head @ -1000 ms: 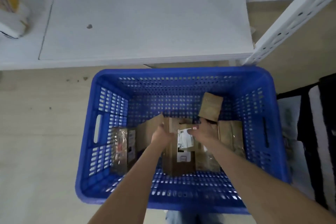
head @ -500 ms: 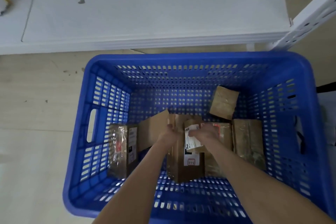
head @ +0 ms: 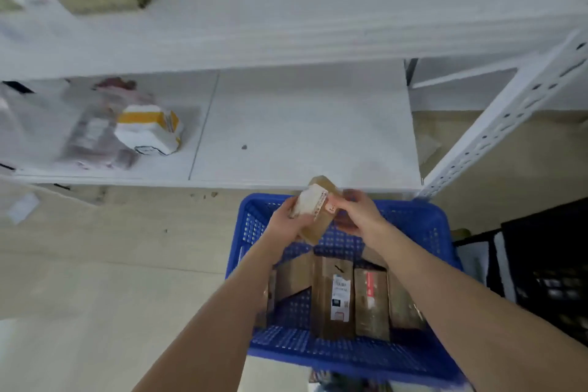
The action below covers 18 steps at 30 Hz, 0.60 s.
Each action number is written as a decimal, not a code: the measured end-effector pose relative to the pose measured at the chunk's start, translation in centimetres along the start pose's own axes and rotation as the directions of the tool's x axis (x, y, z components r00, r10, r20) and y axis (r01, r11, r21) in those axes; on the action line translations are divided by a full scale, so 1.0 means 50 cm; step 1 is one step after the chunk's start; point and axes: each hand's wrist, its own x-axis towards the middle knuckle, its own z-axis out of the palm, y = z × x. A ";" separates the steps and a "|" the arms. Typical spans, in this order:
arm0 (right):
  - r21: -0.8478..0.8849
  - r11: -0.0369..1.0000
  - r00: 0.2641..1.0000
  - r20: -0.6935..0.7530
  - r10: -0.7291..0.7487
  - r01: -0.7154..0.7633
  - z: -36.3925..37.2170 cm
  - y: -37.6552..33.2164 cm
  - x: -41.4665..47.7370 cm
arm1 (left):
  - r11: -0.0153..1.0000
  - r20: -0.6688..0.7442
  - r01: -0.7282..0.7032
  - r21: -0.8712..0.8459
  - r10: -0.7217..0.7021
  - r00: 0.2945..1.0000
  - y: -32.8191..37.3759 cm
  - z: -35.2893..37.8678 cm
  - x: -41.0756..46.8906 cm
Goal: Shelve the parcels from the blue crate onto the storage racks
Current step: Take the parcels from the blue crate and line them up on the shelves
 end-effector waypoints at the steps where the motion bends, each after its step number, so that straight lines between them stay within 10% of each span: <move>1: 0.035 0.999 0.998 0.065 -0.006 0.004 0.005 -0.052 -0.044 | 1.000 0.005 -0.011 -0.017 0.011 1.000 0.049 -0.022 -0.041; 18: 0.125 0.961 0.905 0.324 -0.276 0.248 0.068 -0.507 -0.639 | 0.897 -0.308 -0.418 -0.140 0.362 0.880 0.538 -0.242 -0.596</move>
